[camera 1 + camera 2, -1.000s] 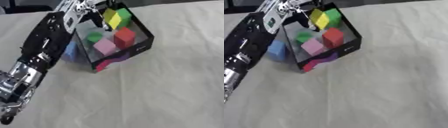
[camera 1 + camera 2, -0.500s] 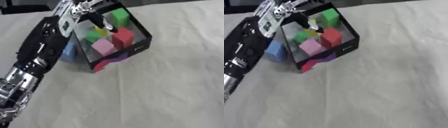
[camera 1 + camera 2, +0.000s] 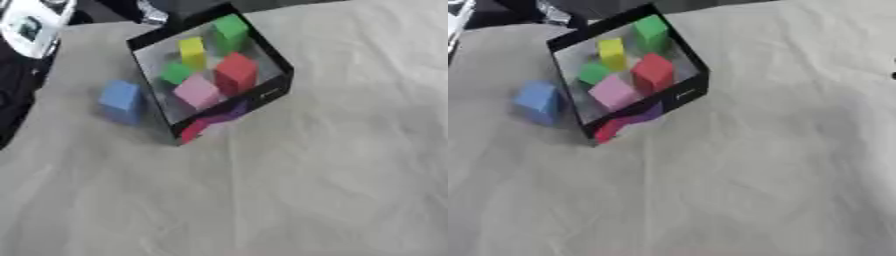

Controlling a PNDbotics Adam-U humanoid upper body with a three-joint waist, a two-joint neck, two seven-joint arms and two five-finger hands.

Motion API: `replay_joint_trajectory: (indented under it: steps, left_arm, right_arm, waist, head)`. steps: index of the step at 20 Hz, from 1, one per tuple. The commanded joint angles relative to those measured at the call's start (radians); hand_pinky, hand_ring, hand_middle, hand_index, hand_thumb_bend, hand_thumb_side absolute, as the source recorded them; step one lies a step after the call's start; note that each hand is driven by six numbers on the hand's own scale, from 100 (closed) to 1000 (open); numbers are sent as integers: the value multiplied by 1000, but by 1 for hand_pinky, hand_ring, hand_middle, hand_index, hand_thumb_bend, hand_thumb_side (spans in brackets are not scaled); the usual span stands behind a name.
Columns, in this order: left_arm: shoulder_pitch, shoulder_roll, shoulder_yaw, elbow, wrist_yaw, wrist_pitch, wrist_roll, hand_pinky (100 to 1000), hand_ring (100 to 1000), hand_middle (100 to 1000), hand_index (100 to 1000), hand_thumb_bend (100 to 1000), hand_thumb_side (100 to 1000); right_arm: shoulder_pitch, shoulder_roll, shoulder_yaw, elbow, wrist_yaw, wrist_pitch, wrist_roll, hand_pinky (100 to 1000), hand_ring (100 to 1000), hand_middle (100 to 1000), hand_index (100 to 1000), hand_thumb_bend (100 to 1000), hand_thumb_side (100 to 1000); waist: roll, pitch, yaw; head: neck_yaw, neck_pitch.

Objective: Pick up objects on the table and place them in the box.

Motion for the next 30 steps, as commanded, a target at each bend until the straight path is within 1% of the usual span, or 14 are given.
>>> replay_joint_trajectory:
  steps: [1,4,5,8,10,12,16,19,22,26,30]
  left_arm:
    - [7,110,22,-41,49,21,-107,800,765,757,845,757,447]
    - [26,147,21,-38,60,19,-214,799,760,747,812,775,414]
    - [30,152,18,-34,63,17,-244,800,762,745,803,769,387]
    - [33,160,-2,-17,64,17,-343,806,769,750,795,770,374]
    - [33,163,-16,-7,57,17,-399,809,775,754,792,771,347]
    - [32,164,-29,4,49,16,-436,811,780,758,791,781,334]
    - [37,165,-53,34,17,11,-449,805,764,747,786,763,290]
    - [39,162,-59,58,11,8,-450,796,740,719,776,757,302]
    - [41,162,-68,71,3,5,-450,792,734,711,776,771,321]
    - [45,157,-79,85,10,2,-450,784,719,692,767,766,334]
    - [49,148,-94,104,33,-1,-450,779,725,710,767,760,336]
  right_arm:
    - [-10,-42,-13,-15,0,-3,-5,735,788,680,781,248,548]
    - [-12,-44,-11,-15,1,-3,-3,735,788,679,780,248,547]
    - [-12,-43,-10,-14,2,-2,-3,735,788,679,780,249,547]
    - [-15,-43,-8,-15,3,-2,-1,735,788,679,780,249,547]
    - [-16,-45,-8,-15,4,-3,-2,735,788,679,780,248,547]
    - [-15,-46,-8,-14,5,-3,-2,734,788,679,780,248,548]
    - [-15,-45,-7,-13,7,-2,0,734,788,679,779,247,550]
    - [-14,-44,-7,-11,8,-2,0,734,788,679,779,245,553]
    - [-13,-44,-7,-10,8,-2,1,734,788,678,779,244,554]
    - [-12,-42,-8,-9,9,-3,0,734,789,678,779,243,555]
    - [-12,-39,-8,-9,9,-2,0,734,789,678,779,243,556]
  waist:
    - [5,-36,1]
    - [5,-35,2]
    - [5,-35,1]
    - [3,-34,-3]
    - [3,-34,-6]
    - [4,-33,-7]
    - [7,-32,-9]
    - [8,-31,-9]
    - [8,-30,-8]
    - [7,-29,-7]
    - [6,-28,-9]
  head:
    - [-4,-8]
    - [-6,-13]
    - [-6,-17]
    - [-3,-26]
    - [-1,-29]
    - [1,-29]
    - [1,-31]
    - [-1,-29]
    - [-2,-27]
    - [-2,-27]
    - [-2,-27]
